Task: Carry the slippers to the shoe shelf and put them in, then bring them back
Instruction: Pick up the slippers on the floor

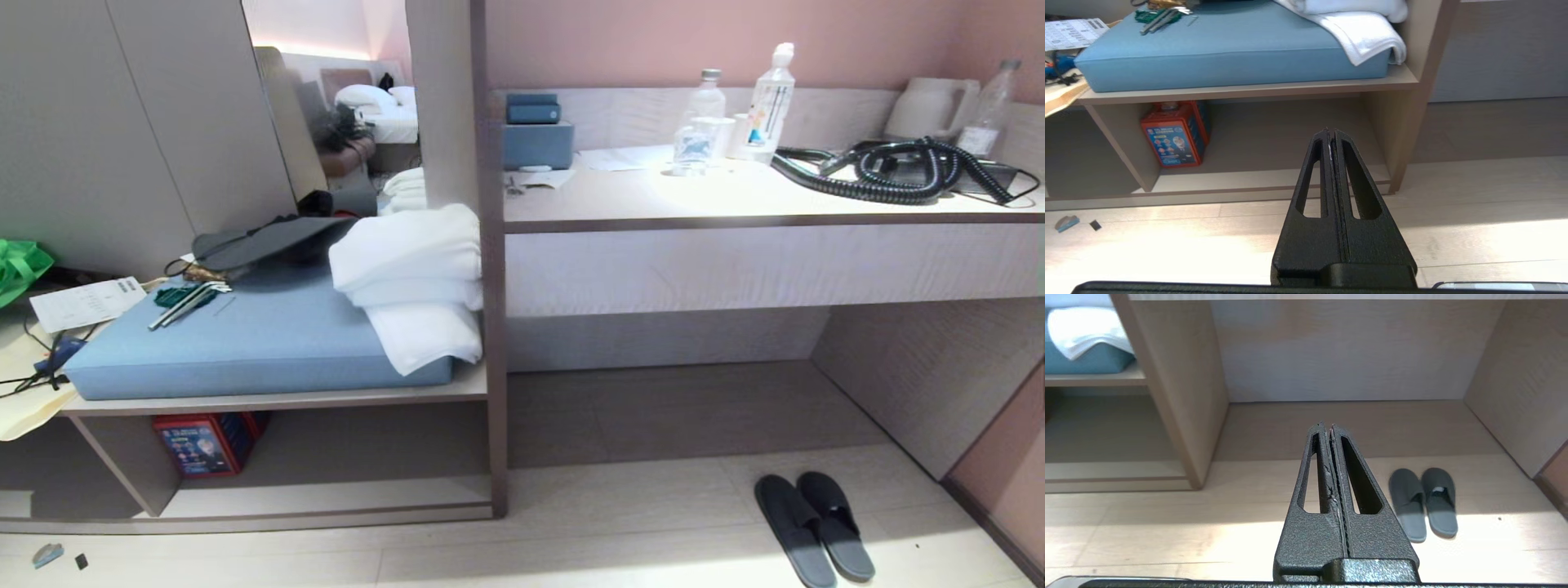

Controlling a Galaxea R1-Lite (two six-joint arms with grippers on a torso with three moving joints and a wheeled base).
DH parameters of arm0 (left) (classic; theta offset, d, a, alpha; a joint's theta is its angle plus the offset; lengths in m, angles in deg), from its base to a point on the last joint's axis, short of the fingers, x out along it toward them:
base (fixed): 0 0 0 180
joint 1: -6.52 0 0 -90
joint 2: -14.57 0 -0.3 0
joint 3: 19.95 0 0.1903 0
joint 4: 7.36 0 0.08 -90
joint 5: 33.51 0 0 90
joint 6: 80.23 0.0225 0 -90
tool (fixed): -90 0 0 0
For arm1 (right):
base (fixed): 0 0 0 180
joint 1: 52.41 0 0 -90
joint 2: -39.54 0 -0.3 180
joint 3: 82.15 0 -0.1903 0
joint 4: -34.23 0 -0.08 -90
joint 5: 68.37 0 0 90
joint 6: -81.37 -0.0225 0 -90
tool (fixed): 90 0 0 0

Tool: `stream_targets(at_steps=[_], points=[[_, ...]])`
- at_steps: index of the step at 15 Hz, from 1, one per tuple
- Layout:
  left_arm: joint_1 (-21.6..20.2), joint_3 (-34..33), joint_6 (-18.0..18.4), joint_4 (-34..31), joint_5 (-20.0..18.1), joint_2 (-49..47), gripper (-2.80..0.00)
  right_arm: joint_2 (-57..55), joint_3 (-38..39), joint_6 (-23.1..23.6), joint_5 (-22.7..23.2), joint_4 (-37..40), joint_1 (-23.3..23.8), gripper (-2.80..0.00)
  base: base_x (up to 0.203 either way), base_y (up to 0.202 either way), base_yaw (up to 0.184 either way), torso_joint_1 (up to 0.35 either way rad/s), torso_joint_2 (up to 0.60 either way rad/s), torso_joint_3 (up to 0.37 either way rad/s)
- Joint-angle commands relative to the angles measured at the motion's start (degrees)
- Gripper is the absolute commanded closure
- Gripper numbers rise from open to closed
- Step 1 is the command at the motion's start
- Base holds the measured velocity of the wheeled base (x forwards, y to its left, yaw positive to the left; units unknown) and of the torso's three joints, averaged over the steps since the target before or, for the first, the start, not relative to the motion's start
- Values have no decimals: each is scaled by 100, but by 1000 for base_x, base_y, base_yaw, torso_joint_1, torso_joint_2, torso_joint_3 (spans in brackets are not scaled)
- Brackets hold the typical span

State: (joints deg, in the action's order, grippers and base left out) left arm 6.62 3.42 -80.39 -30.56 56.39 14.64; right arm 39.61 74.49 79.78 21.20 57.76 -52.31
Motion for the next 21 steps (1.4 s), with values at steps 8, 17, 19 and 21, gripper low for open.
stream_targets(at_steps=[8, 17, 19, 21], points=[[-1, 0, 2, 1, 1, -7, 0, -7, 0, 1, -5, 2, -1, 0, 0, -196, 4, 2, 4, 4], [-1, 0, -2, 1, 1, -7, 0, -7, 0, 1, -9, 2, -1, 0, 0, -198, 1, 3, 2, 2], [-1, 0, -2, 1, 1, -7, 0, -7, 0, 1, -4, 2, -1, 0, 0, -195, 4, 1, 0, 1], [-1, 0, -2, 1, 1, -7, 0, -7, 0, 1, -9, 2, -1, 0, 0, -194, 2, 3, 5, 2]])
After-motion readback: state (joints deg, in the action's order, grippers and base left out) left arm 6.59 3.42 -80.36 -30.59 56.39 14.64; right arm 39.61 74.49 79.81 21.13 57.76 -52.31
